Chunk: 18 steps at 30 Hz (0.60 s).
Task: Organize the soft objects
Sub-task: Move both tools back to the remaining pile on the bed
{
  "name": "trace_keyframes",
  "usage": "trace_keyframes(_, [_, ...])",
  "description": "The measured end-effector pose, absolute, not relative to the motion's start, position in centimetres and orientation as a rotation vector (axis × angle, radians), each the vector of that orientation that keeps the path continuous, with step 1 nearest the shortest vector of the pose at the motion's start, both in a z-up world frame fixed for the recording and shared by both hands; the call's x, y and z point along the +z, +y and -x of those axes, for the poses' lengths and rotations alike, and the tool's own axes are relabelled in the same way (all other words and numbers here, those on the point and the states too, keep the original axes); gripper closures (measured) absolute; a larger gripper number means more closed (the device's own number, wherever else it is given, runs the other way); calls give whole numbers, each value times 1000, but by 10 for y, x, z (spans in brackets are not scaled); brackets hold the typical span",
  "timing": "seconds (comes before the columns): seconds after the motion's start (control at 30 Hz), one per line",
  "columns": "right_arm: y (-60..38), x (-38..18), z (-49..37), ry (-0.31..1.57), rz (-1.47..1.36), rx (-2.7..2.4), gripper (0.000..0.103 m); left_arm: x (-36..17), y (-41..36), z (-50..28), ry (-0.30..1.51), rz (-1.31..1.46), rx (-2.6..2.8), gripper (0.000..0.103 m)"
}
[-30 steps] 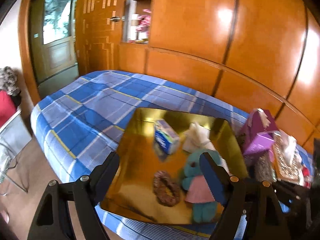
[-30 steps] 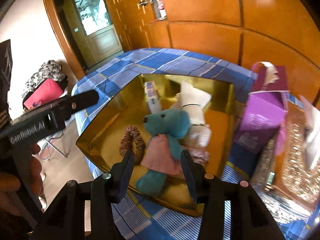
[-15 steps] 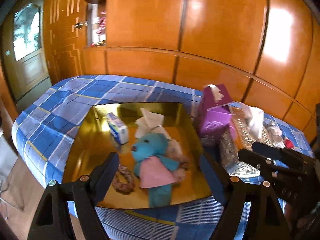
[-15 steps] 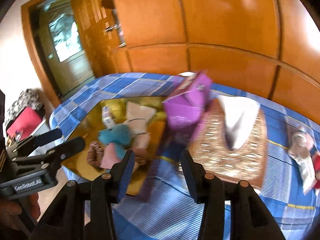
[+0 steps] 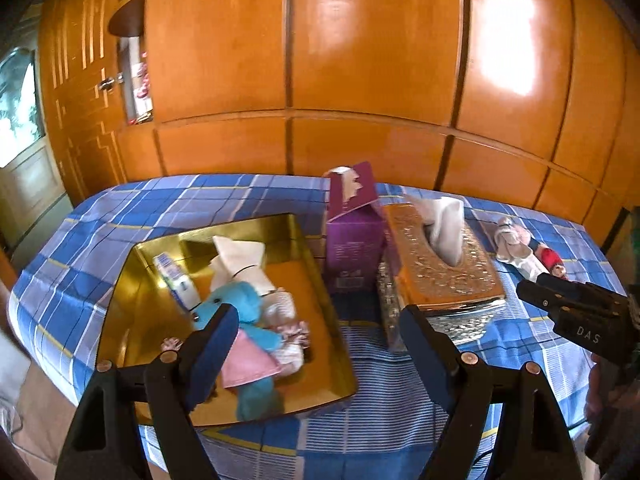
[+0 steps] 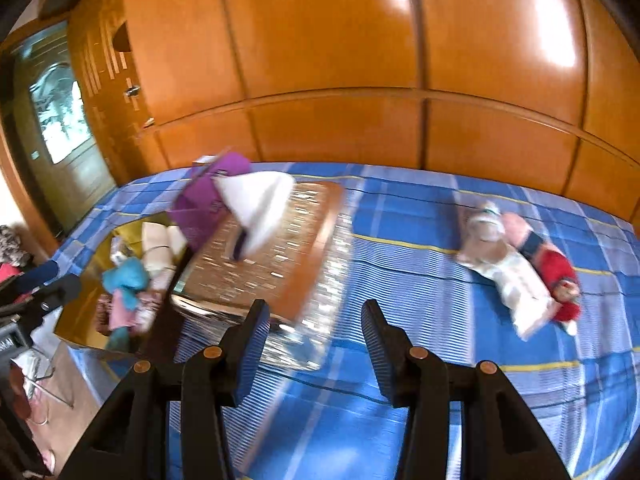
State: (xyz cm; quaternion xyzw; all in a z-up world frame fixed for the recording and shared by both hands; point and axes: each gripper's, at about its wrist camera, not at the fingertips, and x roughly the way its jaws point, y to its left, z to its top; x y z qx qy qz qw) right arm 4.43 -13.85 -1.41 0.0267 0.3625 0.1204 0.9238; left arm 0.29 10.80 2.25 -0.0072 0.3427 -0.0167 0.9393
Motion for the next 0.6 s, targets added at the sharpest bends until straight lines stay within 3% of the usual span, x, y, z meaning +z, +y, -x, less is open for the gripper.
trace_keyframes(0.6, [-270,-33,-5,777,-90,-25,55,25,20,-16,715,-120,-216,20])
